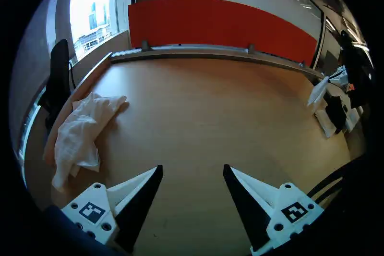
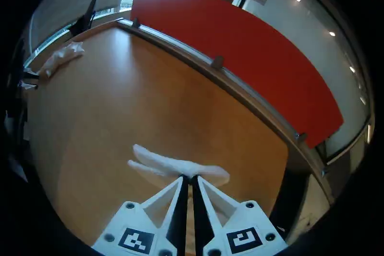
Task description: Fold towel
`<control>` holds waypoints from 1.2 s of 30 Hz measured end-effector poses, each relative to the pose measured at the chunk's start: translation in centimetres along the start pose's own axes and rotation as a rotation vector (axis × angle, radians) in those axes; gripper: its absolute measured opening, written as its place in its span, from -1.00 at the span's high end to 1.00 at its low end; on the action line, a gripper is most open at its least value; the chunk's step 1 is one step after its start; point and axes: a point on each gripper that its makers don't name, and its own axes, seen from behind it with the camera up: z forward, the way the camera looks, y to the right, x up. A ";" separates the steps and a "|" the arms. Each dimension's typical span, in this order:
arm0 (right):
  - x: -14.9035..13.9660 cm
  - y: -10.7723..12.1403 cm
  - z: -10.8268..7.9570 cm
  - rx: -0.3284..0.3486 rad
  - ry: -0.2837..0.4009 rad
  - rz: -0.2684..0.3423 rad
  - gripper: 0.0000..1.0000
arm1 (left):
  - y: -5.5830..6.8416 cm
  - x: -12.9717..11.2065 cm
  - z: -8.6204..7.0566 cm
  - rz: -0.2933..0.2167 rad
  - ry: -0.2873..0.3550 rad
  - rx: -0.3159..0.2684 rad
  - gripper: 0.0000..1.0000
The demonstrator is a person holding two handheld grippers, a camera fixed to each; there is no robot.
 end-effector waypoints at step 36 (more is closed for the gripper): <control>-10.7 4.5 -2.4 -0.060 -0.135 0.112 0.89 | 1.5 1.0 0.6 0.034 0.000 -0.013 -0.86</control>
